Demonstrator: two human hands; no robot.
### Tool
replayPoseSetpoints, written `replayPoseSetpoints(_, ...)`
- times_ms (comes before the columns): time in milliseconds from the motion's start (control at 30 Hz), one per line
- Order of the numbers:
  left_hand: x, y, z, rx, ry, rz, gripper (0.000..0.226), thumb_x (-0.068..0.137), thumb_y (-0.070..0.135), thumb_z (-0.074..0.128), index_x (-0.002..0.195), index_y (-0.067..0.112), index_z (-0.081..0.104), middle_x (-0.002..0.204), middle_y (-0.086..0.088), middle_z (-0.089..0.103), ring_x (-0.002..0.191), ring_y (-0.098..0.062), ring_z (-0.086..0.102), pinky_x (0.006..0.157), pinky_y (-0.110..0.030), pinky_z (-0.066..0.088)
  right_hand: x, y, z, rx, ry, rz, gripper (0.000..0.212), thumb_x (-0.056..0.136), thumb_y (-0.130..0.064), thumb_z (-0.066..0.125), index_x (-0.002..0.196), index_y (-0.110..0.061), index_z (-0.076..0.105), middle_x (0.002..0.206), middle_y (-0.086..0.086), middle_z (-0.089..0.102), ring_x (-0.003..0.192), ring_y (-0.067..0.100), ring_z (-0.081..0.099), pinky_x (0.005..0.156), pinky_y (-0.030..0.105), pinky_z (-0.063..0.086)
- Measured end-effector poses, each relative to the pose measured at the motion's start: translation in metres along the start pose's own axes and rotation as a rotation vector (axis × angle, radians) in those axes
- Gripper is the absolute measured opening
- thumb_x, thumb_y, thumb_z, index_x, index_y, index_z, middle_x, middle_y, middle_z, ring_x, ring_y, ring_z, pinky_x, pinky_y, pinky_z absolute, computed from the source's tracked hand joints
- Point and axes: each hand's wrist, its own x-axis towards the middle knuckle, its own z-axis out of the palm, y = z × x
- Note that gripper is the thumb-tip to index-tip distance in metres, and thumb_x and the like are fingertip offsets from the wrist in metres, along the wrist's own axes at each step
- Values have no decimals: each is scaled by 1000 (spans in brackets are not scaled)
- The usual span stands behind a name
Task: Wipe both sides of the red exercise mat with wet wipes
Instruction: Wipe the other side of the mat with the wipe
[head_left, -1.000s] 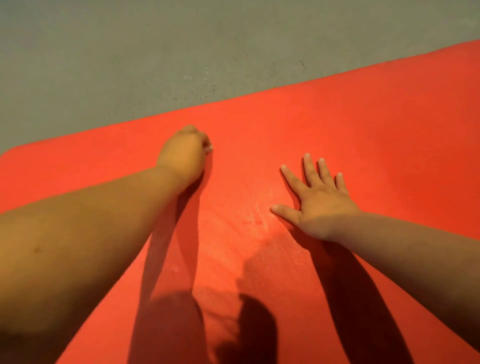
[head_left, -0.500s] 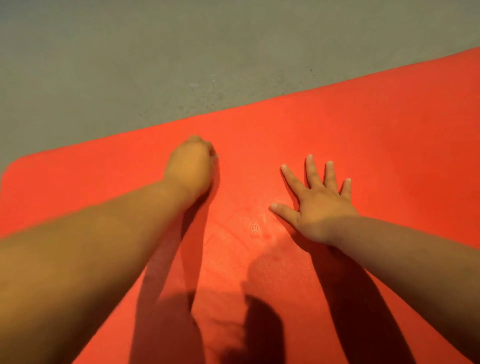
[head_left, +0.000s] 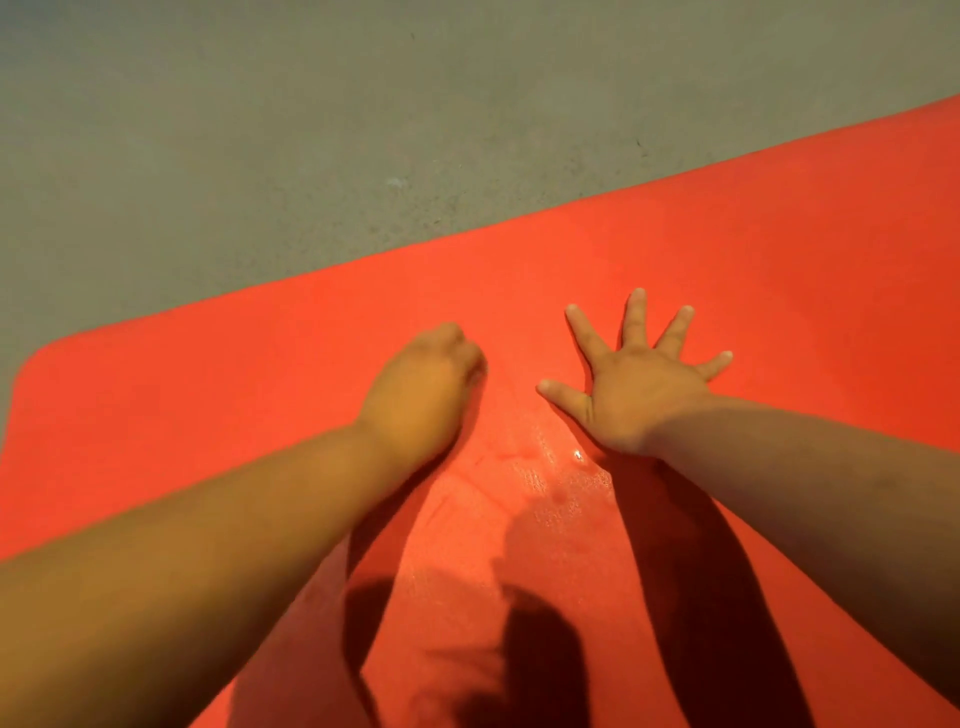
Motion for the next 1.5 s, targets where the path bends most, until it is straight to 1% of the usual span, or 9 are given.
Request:
replayPoseSetpoints(133, -7, -25, -13, 15, -139, 371, 32, 95, 33, 41, 94, 16, 68, 90, -5, 62, 83, -28, 62, 65, -35, 51, 3, -5, -6, 16, -19, 32, 84, 73, -87, 23, 139, -55, -18, 154, 9, -28, 135, 54, -19, 94, 81, 10)
replayPoseSetpoints(367, 74, -64, -2, -54, 175, -430, 22, 89, 9, 54, 100, 5, 72, 102, -22, 62, 96, -39, 59, 82, -39, 43, 11, -5, -17, -85, -88, 20, 89, 67, -91, 24, 135, -58, -24, 155, 9, -26, 136, 58, -5, 94, 73, 30)
replayPoseSetpoints(533, 16, -11, 0, -86, -42, 338, 28, 92, 27, 47, 87, 14, 71, 80, -6, 60, 75, -29, 60, 61, -33, 47, 11, -7, -21, -75, -122, 17, 90, 67, -91, 27, 133, -59, -24, 154, 10, -28, 135, 59, -5, 94, 73, 32)
replayPoseSetpoints(600, 34, -34, -5, -16, -67, 410, 27, 92, 28, 47, 91, 15, 71, 84, -7, 62, 79, -29, 61, 64, -32, 48, 12, -5, -21, -62, -121, 15, 90, 67, -91, 29, 133, -60, -24, 153, 10, -29, 135, 59, -7, 94, 74, 31)
replayPoseSetpoints(733, 101, -84, -4, 3, 151, -180, 21, 93, 16, 55, 103, 9, 72, 103, -16, 63, 99, -35, 58, 80, -36, 42, 13, -5, -22, -52, -122, 20, 89, 67, -91, 30, 131, -62, -24, 153, 8, -29, 136, 58, -9, 94, 75, 30)
replayPoseSetpoints(833, 114, -68, 0, -17, 145, -348, 24, 92, 10, 52, 107, 9, 70, 110, -17, 60, 104, -34, 56, 84, -36, 39, 11, -6, -21, -55, -116, 25, 88, 67, -91, 30, 131, -62, -24, 153, 8, -30, 136, 56, -9, 95, 74, 30)
replayPoseSetpoints(1033, 67, -35, -6, -11, -23, 247, 18, 89, 17, 55, 89, 11, 72, 86, -12, 62, 83, -34, 61, 70, -37, 47, 12, -8, -22, -33, -131, 30, 89, 67, -90, 32, 130, -63, -25, 152, 6, -33, 136, 56, -13, 94, 76, 27)
replayPoseSetpoints(1267, 106, -43, 2, 1, 43, -120, 20, 91, 9, 54, 100, 8, 71, 105, -15, 62, 100, -35, 57, 83, -37, 39, 20, -6, -40, -190, -191, -87, 84, 81, -78, 33, 140, -50, -21, 150, 31, -19, 141, 48, -10, 104, 73, 10)
replayPoseSetpoints(1500, -47, 56, 6, -199, -197, 357, 6, 78, 12, 71, 76, 16, 66, 78, -3, 60, 72, -25, 61, 59, -30, 51, 23, 6, -52, -203, -246, -152, 73, 93, -59, 39, 143, -50, -13, 149, 30, -23, 140, 49, 12, 108, 70, 8)
